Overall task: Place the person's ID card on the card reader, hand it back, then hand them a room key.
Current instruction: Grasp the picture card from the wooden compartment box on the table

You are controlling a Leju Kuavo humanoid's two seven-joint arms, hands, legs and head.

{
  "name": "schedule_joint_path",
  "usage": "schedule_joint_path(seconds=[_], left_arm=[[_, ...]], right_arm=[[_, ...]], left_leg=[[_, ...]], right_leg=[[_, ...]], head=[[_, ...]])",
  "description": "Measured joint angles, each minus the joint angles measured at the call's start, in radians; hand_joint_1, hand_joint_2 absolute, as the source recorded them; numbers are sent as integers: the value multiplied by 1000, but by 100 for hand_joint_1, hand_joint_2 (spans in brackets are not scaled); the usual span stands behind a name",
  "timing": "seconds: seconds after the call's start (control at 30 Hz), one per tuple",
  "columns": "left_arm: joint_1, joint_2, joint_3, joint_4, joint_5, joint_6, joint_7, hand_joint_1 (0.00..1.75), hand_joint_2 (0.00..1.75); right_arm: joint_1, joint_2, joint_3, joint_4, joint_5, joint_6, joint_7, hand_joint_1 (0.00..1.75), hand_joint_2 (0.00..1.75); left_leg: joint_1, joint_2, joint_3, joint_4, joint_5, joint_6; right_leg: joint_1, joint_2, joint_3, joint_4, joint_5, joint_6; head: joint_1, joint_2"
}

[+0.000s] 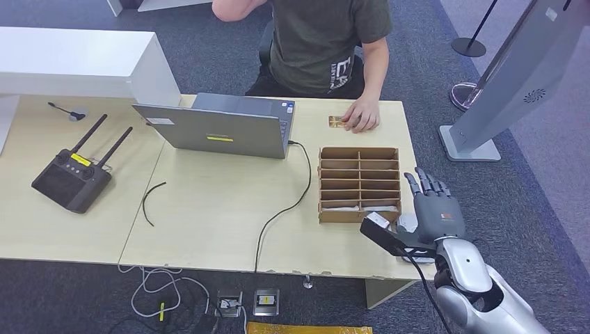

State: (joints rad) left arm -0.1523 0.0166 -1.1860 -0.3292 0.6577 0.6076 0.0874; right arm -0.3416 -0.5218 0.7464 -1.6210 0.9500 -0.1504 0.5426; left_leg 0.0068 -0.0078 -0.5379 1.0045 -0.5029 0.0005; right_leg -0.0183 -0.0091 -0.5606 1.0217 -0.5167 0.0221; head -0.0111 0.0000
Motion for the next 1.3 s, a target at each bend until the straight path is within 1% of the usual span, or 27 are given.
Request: schedule_joint_path(seconds=[0.47,0.8,0.97,1.3], left_arm=[[1,1,6,0,-5,-4,2,0,0],[1,2,9,0,-5,-8,3,0,0],[1,5,9,-2,-5,-11,12,0,0],[3,6,11,-4,13,-9,18,0,0]], right_arm=[[-3,17,32,31,-46,-36,-7,0,175],[-7,19,42,40,-60,-53,-8,0,175],[-36,24,82,71,-89,-100,-1,0,175],[-63,34,122,108,-94,-101,-11,0,175]], left_leg=[[0,0,0,0,0,0],[0,0,0,0,0,0],[0,0,0,0,0,0],[0,0,0,0,0,0]], right_leg=[[0,0,0,0,0,0],[0,0,0,0,0,0],[0,0,0,0,0,0],[0,0,0,0,0,0]], head=[[0,0],[0,0],[0,0],[0,0]])
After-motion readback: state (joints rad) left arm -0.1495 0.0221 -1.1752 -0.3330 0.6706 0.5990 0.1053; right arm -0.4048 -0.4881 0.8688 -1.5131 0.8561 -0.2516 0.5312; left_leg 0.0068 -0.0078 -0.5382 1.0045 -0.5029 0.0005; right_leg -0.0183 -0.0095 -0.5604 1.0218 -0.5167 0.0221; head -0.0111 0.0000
